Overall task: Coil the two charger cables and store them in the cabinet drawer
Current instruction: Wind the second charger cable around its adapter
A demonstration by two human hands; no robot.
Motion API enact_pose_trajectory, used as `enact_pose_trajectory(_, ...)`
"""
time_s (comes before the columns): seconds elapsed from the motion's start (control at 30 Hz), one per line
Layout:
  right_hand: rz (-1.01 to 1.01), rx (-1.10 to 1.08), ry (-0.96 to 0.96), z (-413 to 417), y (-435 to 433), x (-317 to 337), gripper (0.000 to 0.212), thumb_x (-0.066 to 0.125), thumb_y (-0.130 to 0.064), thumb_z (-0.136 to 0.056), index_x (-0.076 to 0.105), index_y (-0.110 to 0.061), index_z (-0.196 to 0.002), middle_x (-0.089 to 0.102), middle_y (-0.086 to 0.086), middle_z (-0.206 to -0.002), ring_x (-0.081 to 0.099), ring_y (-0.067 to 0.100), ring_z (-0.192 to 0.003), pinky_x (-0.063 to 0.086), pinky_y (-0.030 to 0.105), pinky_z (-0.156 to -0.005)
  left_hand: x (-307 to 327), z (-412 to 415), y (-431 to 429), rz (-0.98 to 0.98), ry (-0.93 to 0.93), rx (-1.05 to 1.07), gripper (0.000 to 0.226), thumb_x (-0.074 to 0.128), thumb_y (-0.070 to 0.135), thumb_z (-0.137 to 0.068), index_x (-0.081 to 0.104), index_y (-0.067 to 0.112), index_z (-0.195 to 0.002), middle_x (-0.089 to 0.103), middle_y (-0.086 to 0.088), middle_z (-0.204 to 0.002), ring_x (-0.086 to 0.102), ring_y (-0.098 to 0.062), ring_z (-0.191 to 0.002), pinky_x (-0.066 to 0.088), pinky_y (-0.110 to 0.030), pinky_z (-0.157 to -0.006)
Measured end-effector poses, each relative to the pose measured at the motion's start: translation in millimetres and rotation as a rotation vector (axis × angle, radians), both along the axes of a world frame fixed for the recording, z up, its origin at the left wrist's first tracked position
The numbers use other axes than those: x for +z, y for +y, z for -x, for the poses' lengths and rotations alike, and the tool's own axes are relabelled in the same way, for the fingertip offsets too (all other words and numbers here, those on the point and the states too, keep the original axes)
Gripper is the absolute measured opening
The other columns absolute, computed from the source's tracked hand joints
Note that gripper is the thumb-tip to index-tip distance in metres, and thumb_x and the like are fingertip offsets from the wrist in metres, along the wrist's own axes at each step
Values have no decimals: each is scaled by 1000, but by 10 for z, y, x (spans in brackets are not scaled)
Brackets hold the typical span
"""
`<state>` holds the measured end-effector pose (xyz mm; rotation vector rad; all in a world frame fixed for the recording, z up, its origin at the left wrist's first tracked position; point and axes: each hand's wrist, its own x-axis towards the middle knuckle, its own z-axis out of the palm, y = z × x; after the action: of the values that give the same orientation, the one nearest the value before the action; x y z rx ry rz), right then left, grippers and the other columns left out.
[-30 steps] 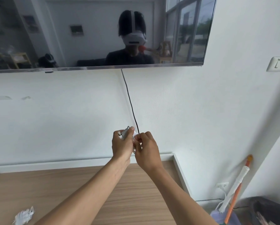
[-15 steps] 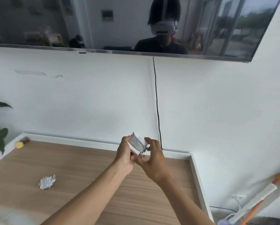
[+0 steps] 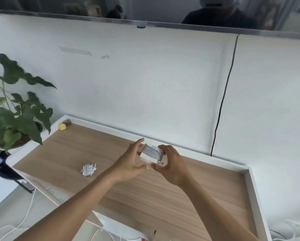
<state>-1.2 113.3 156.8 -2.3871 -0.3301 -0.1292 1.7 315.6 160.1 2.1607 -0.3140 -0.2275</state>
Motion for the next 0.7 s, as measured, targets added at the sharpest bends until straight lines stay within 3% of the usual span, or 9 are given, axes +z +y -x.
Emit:
enact_pose_trajectory(0.1,-10,89,61,-118,321,-150,62,75,-40,-73,49,-26,-127,52,-14,-117,51,8,-107,45,26,-92,-120,-123,344,-142,-66,-68,89,75,28,-79,20,33,-150,38,12,-140,46,-1,-122,42,-20,-100)
enact_pose_trajectory(0.27,-2,195,192,-306,834,-540,62,74,-33,-75,47,-28,-130,49,-15,-122,50,4,-108,42,20,-92,-493,-252,887,-257,-45,6,77,80,34,-71,44,25,-138,47,17,-118,55,-5,-102,49,-27,-92)
enact_pose_trajectory(0.4,85,299,285,-404,1207,-916,63,70,-27,-77,44,-24,-134,48,-11,-129,50,10,-115,43,23,-95,-931,-222,1234,-315,22,53,69,79,38,-67,49,25,-128,52,12,-118,56,-8,-104,49,-29,-87)
enact_pose_trajectory(0.7,235,326,340,-636,1672,-1655,65,68,-29,-79,41,-28,-138,42,-8,-137,49,18,-116,39,29,-99,-1711,-281,1539,-456,-50,153,63,76,42,-65,53,23,-120,51,6,-116,54,-13,-107,42,-24,-83)
